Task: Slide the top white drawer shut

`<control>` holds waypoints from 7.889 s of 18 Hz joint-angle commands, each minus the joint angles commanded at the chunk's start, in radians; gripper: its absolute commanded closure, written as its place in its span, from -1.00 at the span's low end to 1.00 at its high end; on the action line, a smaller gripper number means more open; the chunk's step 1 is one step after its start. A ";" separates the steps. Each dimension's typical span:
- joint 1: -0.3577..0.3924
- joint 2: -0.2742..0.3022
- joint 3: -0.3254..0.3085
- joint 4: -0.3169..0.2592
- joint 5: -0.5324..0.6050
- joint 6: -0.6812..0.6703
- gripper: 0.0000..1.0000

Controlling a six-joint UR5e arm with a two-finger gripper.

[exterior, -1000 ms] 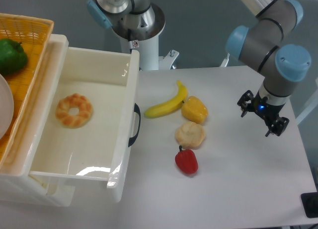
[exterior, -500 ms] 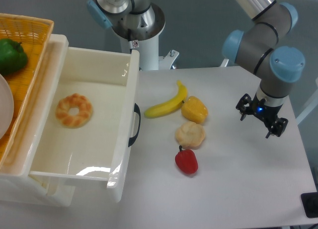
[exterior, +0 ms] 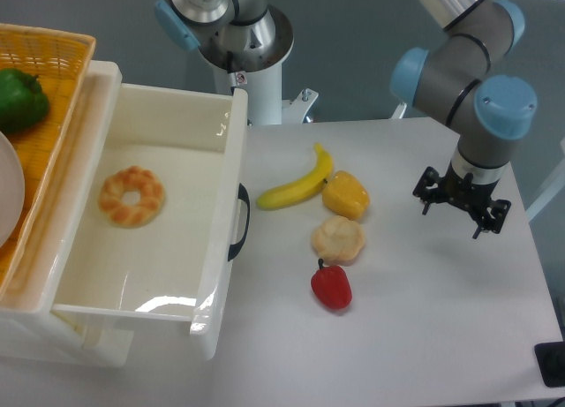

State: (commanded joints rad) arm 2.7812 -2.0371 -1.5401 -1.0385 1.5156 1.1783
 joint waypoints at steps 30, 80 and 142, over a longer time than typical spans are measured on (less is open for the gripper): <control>-0.224 0.115 -0.040 -0.414 -0.537 -0.454 1.00; -0.295 0.121 0.025 -0.617 -0.618 -0.470 0.92; -0.490 0.135 0.009 -0.615 -0.624 -0.522 0.41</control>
State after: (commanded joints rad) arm 2.2917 -1.9021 -1.5309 -1.6536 0.8912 0.6565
